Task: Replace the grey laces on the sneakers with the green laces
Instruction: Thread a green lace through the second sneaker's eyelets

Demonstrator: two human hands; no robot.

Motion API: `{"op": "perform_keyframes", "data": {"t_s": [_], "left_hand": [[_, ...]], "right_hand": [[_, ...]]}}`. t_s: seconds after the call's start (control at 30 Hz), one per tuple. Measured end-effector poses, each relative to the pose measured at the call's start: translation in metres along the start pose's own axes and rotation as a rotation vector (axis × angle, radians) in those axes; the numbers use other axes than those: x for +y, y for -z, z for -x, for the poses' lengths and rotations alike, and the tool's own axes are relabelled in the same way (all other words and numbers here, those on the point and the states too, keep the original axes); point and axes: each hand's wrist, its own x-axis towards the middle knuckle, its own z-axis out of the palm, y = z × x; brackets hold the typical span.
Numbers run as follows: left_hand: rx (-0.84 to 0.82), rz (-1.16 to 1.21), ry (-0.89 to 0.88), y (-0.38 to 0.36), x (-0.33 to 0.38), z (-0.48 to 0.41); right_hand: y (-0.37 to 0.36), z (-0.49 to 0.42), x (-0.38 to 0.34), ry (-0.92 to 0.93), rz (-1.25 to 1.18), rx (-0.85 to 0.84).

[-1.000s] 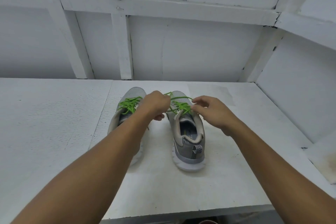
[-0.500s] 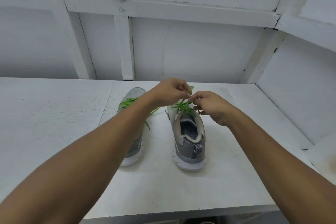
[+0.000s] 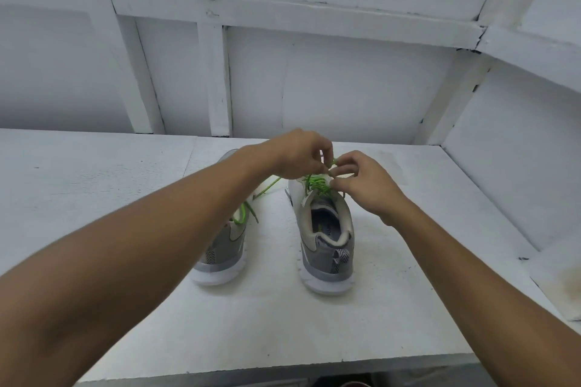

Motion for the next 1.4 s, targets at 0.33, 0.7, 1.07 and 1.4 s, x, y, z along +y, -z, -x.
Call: {"op": "perform_keyframes", "data": {"t_s": [0.33,0.7,1.07,1.4], "left_hand": [[-0.029,-0.033,-0.039,0.012,0.001,-0.004],[-0.045,0.250,0.008,0.007,-0.012,-0.008],[-0.054,0.248,0.038,0.023,-0.038,0.007],[-0.077,-0.058,0.123,0.040,-0.073,0.024]], "right_hand": [[-0.007,0.003,-0.001,0.094,0.148,0.080],[-0.005,0.002,0.007,0.133,-0.161,0.141],[0.057,-0.012,-0.011,-0.010,-0.658,0.183],[0.067,-0.020,0.046,-0.323,0.146,0.035]]}}
